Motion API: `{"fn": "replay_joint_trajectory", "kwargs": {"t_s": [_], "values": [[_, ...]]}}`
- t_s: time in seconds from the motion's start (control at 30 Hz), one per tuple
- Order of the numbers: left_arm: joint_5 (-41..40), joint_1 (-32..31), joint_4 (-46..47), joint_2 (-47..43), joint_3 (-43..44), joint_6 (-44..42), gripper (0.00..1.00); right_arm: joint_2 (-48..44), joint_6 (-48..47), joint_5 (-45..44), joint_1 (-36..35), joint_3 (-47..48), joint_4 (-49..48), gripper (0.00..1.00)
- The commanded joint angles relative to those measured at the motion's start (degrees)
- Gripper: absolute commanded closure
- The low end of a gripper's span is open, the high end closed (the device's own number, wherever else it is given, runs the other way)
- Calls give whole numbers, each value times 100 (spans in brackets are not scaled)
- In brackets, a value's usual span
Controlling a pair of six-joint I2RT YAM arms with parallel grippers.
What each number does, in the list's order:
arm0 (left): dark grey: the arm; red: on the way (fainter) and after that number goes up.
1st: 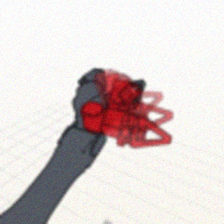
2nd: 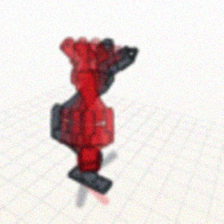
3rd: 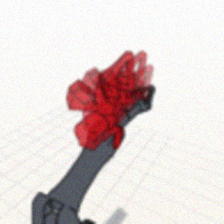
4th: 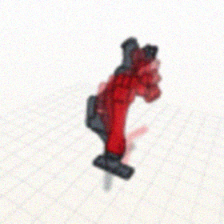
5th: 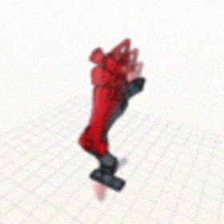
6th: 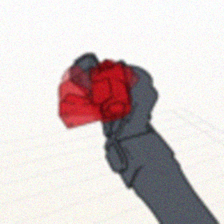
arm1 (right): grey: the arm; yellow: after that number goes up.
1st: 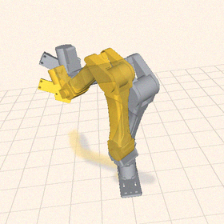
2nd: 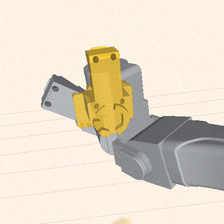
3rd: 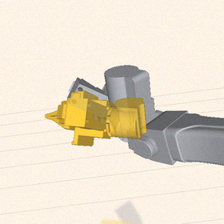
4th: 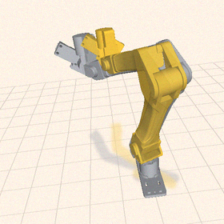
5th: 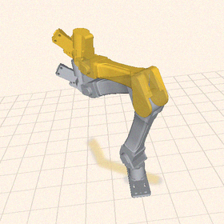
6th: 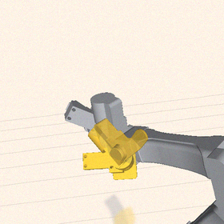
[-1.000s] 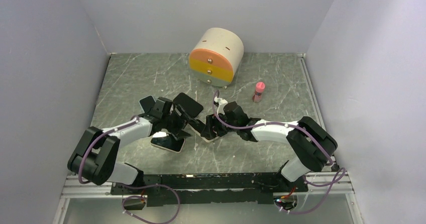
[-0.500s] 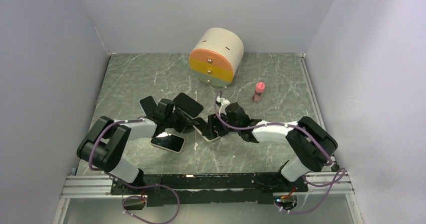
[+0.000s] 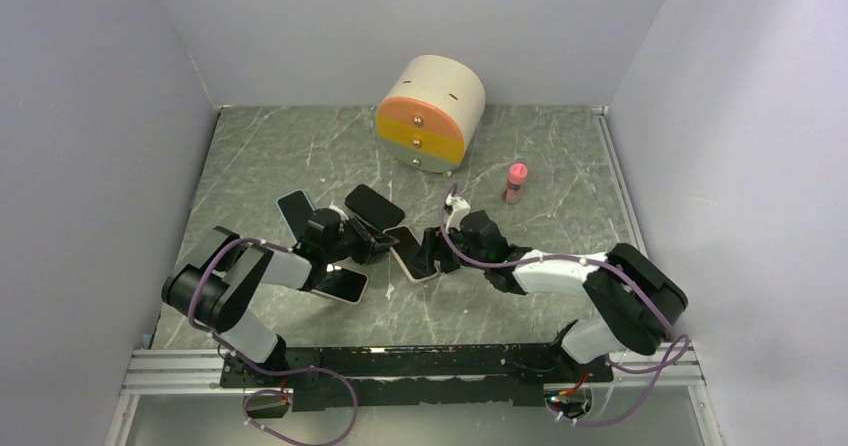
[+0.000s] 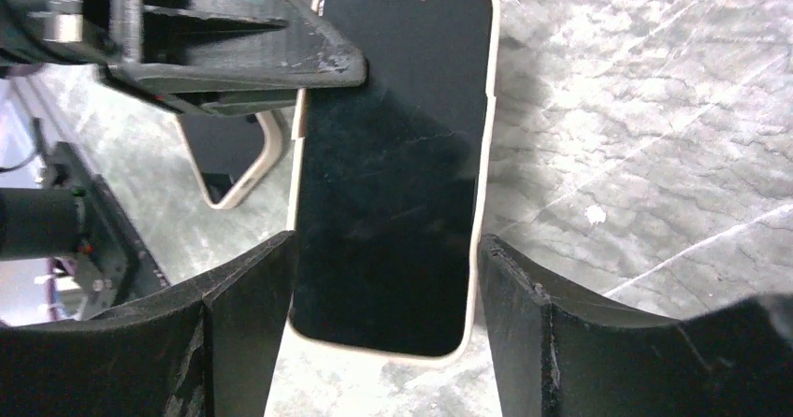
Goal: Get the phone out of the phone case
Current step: Pick up the phone at the center of the board.
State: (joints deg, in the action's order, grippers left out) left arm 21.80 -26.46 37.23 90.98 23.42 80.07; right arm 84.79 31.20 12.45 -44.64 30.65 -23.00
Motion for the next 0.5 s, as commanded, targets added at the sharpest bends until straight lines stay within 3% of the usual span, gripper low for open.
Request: {"fn": "replay_joint_trajectory", "kwargs": {"t_s": [0.0,0.2,0.47], "values": [[-225,123,1654,-258,-248,-464,97,-724,37,42,43,-183,-820,48],[-321,398,3084,-574,-685,-609,97,-1460,395,304,358,-578,-1435,22],[-189,538,4533,-810,-817,-403,98,-1859,936,410,457,-997,-2224,9]]}}
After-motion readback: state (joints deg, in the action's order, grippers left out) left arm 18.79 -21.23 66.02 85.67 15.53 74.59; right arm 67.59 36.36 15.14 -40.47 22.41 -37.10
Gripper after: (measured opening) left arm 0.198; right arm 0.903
